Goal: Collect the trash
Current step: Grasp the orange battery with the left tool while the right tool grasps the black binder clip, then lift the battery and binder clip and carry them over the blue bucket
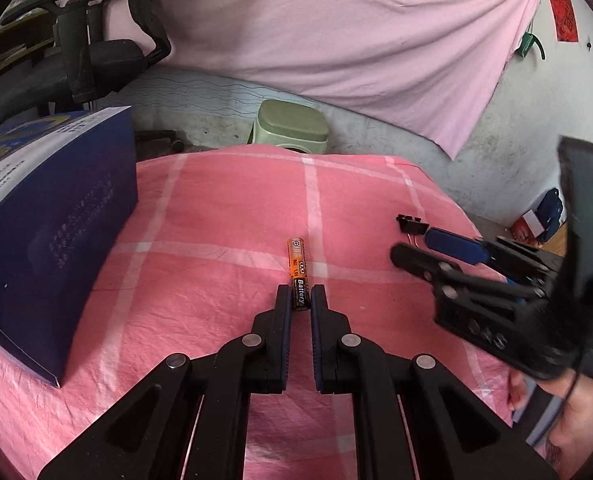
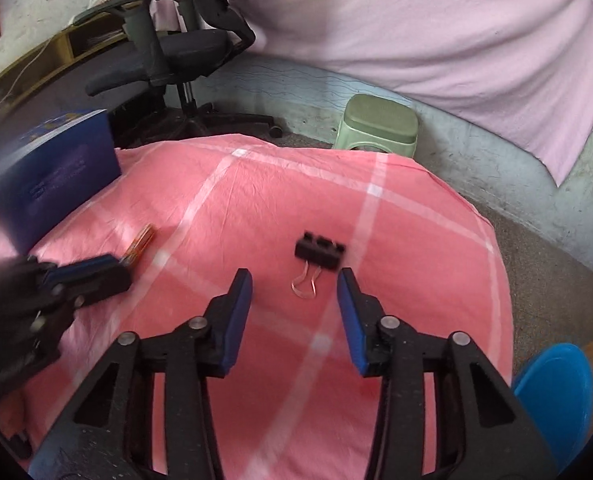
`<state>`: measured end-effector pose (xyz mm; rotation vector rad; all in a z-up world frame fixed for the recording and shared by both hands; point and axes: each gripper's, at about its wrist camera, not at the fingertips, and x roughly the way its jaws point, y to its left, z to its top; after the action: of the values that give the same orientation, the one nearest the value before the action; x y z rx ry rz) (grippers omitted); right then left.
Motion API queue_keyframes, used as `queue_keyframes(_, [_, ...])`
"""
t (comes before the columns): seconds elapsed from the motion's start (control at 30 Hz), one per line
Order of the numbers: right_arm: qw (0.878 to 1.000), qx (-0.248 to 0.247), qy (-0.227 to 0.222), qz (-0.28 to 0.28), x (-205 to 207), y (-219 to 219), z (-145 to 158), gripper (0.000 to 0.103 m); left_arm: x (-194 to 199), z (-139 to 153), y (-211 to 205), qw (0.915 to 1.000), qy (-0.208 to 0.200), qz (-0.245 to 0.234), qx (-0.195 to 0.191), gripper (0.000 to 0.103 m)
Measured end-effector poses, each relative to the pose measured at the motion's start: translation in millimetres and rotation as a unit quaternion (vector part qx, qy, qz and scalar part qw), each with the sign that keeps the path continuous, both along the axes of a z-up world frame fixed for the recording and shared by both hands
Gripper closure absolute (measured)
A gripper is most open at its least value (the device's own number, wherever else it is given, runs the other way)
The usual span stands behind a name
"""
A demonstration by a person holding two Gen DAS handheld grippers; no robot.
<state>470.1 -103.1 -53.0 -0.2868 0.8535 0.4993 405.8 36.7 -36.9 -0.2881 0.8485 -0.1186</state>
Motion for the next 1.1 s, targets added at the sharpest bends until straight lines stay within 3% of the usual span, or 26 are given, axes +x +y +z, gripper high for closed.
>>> queue_keyframes(0.23, [0.998, 0.025, 0.016, -0.051, 18.8, -7.0, -2.9, 0.055, -1.9, 2.6, 7.3, 0.9999, -0.001, 0.001, -0.015, 0.096])
queue_keyframes(0.57, [0.998, 0.048, 0.01, -0.045, -2.2, -14.5, 1.9, 0.055, -9.9, 9.4, 4.0, 0.9995, -0.018, 0.011, -0.024, 0.096])
queue_keyframes(0.93, [0.99, 0.106, -0.068, -0.06, -76.7, -53.5, 31.4, 0.055, -40.0, 33.3, -17.6, 0.9943, -0.105, -0.001, 0.018, 0.096])
queue_keyframes(1.1, [0.979, 0.133, -0.137, -0.076, -112.9, -75.3, 51.1, 0.055, -66.0, 54.3, -26.4, 0.9824, -0.186, -0.013, 0.015, 0.096])
